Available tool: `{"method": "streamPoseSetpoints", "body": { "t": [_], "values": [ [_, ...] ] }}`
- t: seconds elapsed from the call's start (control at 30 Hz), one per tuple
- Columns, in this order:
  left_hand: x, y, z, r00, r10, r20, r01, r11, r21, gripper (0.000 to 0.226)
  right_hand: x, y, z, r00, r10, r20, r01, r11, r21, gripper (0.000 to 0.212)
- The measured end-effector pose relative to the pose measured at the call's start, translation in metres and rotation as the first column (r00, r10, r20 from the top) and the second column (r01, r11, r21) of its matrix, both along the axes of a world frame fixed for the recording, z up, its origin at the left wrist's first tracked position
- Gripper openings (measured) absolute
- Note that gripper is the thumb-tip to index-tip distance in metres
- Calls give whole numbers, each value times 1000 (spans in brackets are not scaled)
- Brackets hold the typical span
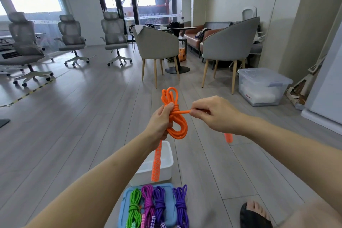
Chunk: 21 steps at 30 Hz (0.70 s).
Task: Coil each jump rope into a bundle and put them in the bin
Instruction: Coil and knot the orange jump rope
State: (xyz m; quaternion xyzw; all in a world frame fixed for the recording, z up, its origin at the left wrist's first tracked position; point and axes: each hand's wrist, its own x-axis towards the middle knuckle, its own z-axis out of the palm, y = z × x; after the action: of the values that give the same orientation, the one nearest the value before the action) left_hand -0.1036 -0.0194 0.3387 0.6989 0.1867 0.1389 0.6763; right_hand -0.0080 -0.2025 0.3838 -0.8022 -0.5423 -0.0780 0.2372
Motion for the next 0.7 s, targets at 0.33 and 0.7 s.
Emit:
{"method": "streamPoseSetpoints", "body": {
  "t": [0.33,0.7],
  "values": [
    [-3,-17,17,951,-310,6,310,949,-61,46,27,-6,-25,915,-12,-404,34,998,48,27],
    [-2,-16,27,932,-320,172,340,935,-102,39,40,2,-71,898,-65,-435,53,998,-40,9]
  ]
}}
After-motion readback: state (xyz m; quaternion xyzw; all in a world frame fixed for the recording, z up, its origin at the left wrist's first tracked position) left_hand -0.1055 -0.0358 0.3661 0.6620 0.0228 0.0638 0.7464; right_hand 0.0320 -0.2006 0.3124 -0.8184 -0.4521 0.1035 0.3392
